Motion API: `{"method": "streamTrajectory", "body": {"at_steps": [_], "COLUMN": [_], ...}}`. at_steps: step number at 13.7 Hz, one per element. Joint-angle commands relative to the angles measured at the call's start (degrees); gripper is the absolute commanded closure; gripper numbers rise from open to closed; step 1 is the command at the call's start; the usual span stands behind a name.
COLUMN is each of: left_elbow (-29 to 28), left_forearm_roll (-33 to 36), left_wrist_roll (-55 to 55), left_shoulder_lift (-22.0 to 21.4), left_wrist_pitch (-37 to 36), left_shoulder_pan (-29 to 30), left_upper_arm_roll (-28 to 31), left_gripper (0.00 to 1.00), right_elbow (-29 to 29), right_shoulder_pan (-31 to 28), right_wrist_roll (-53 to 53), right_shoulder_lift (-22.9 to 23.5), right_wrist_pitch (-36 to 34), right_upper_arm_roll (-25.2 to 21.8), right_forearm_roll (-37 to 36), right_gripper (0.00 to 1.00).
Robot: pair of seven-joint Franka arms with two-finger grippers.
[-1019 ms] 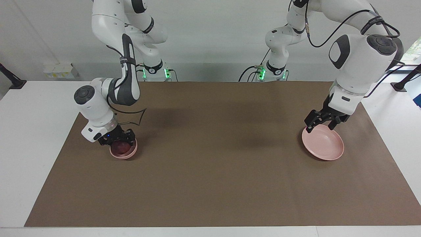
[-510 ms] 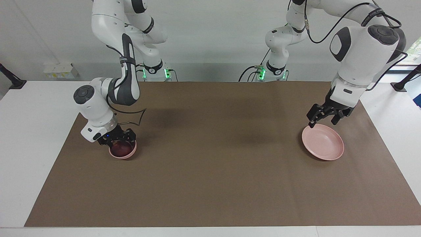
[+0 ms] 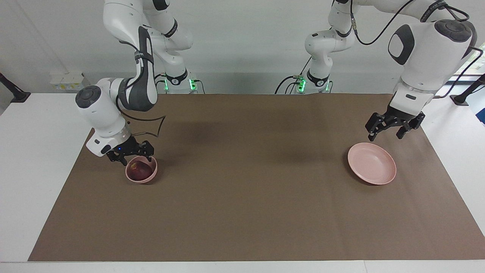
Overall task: Move apple from plate to bowl
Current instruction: 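Lower the apple into the pink bowl and open the right gripper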
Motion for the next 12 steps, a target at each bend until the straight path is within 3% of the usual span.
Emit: {"method": "streamTrajectory", "body": {"at_steps": [1, 5, 7, 12], "left_elbow": [-3.5, -2.8, 0.0, -0.8], "left_forearm_roll": [-1.4, -1.3, -1.3, -1.3], "left_wrist_roll": [4.1, 9.8, 10.3, 10.2], "left_shoulder_lift": [-6.0, -10.4, -9.4, -10.1], "left_wrist_pitch": [-2.9, -9.5, -12.9, -16.1], "left_shoulder_pan": [-5.0, -8.9, -8.8, -7.9], "left_upper_arm_roll": [6.3, 11.1, 10.8, 10.6], "left_gripper": [0.0, 0.0, 0.0, 0.0], "right_elbow": [0.5, 3.2, 7.7, 17.9], "right_shoulder_pan": [0.2, 0.2, 0.0, -0.7], "right_wrist_roll": [3.4, 7.7, 8.1, 8.9], "right_shoulder_lift": [-4.7, -10.5, -11.1, -11.5], "right_wrist_pitch": [-5.9, -14.8, -21.5, -34.5], "right_upper_arm_roll": [-0.2, 0.2, -0.1, -0.7], "right_forearm_roll": [-2.0, -4.7, -4.2, -4.5], "right_gripper": [0.0, 0.0, 0.0, 0.0]}}
